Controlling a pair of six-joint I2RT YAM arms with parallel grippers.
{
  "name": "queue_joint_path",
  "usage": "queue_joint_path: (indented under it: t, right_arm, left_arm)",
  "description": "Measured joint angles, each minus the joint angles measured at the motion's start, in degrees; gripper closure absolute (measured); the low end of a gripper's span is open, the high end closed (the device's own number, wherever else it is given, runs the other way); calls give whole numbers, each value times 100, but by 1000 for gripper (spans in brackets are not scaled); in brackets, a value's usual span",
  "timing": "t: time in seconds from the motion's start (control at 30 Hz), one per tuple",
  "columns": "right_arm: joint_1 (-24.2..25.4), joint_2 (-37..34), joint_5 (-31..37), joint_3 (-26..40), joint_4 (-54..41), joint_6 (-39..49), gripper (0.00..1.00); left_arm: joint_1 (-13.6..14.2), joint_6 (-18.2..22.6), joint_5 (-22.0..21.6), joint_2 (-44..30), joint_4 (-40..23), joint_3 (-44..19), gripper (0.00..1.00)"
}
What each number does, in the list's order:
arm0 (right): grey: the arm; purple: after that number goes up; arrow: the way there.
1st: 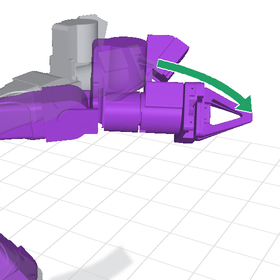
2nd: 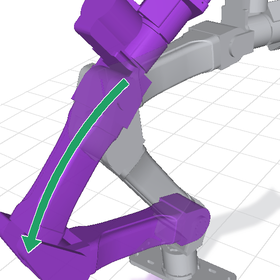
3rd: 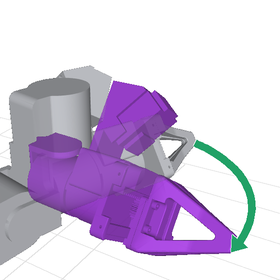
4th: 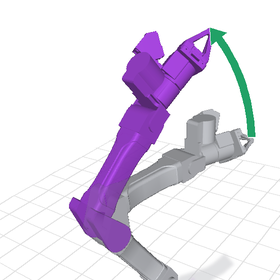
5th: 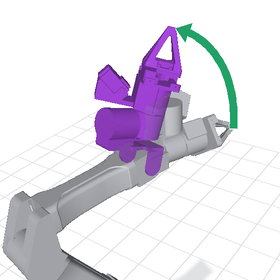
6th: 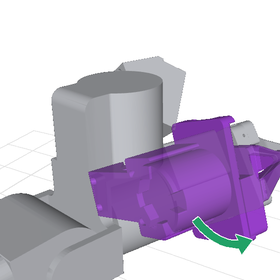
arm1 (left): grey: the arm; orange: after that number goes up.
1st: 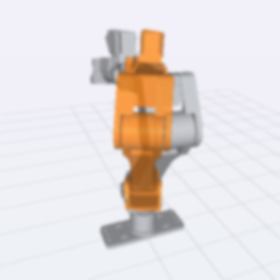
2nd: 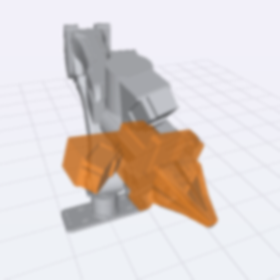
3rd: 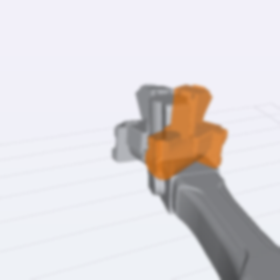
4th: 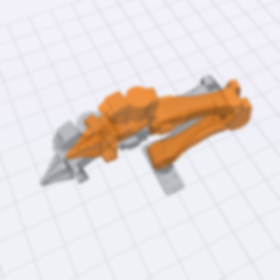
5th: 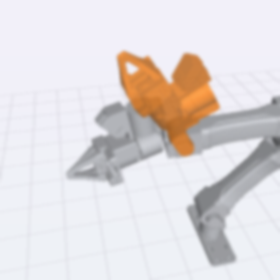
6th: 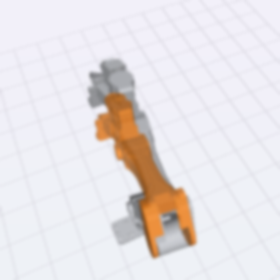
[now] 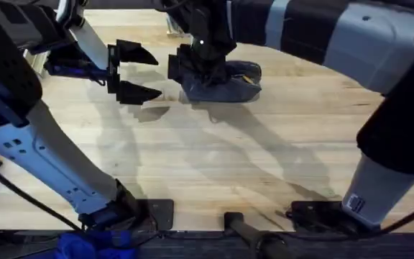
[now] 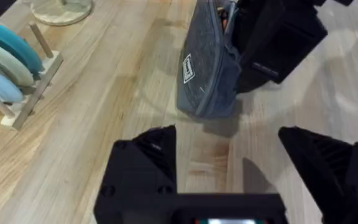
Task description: Unzip the bag, pick up the pens from the table one at a time and place them inside, then zip the bag closed.
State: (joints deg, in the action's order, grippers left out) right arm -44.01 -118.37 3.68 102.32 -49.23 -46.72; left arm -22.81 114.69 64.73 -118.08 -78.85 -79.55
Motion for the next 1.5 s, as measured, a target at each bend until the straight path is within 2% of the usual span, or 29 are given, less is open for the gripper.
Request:
queue_joint_path:
  t: [0.1,0.27,0.37,0.47,0.6,0.63,0.87,1.5]
  right_arm:
    - [0,0,17,0,22,0,379]
    - [0,0,107,0,42,1,417]
    - [0,-1,134,0,84,0,542]
    - [0,0,149,0,94,1,593]
    - [4,-1,179,0,101,0,856]
    - [4,0,203,0,103,1,882]
    - [4,0,262,0,109,1,967]
    - [4,0,120,9,-146,2,970]
  left_arm:
    - [0,0,0,0,0,0,8]
    - [0,1,0,0,0,0,8]
    - [0,2,0,0,0,0,7]
    - [0,0,0,0,2,0,8]
    - [0,0,0,-1,0,0,8]
    - [0,1,0,0,2,-1,8]
    - [0,0,0,0,1,0,7]
    - [0,0,0,0,0,0,8]
